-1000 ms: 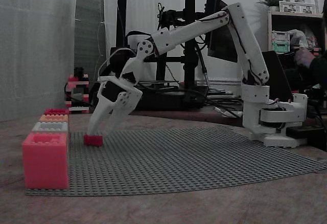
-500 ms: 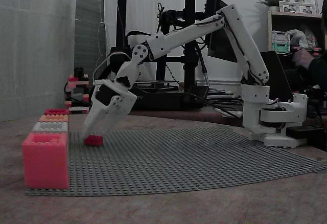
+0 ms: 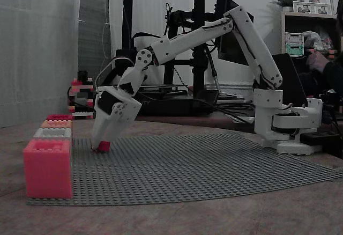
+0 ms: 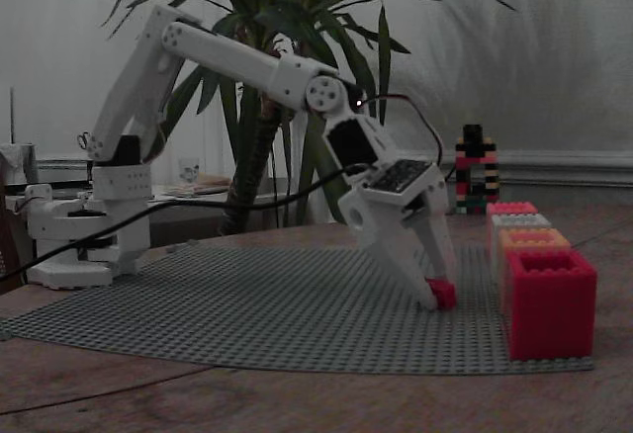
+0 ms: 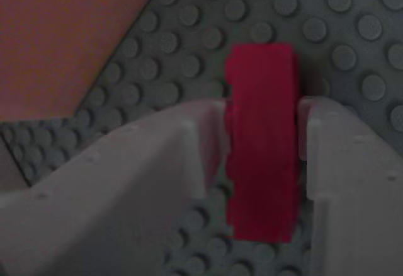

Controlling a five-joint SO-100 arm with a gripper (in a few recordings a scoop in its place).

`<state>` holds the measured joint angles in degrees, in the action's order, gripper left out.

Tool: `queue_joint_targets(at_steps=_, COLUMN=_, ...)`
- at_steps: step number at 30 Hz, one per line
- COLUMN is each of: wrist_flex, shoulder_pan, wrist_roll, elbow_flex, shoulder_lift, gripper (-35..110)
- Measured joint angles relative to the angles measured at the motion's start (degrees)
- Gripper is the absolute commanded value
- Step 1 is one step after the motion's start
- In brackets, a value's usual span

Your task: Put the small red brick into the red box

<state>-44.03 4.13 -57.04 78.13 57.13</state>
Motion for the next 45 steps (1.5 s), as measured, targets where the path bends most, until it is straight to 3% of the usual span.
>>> queue_joint_targets(at_steps=10, wrist_flex=-1.4, shoulder_pan=0.0, wrist_roll=7.6, elbow_flex=-1.7, shoulder_lift=1.5, gripper=0)
queue_joint_targets(at_steps=23, wrist_flex=-11.3, shoulder_pan=0.1, wrist_roll=30.8, elbow_flex=-11.2, shoulder_lift=6.9, gripper=0)
queue_joint_targets(at_steps=33, wrist_flex=-4.8, shoulder_pan=4.4, wrist_roll=41.3, elbow_flex=-19.4, shoulder_lift=4.1, gripper=0)
queue_joint_targets(at_steps=45, wrist_flex=4.5, shoulder_pan=8.7, wrist_roll=43.9, elbow_flex=-24.2, shoulder_lift=-6.2, gripper=0)
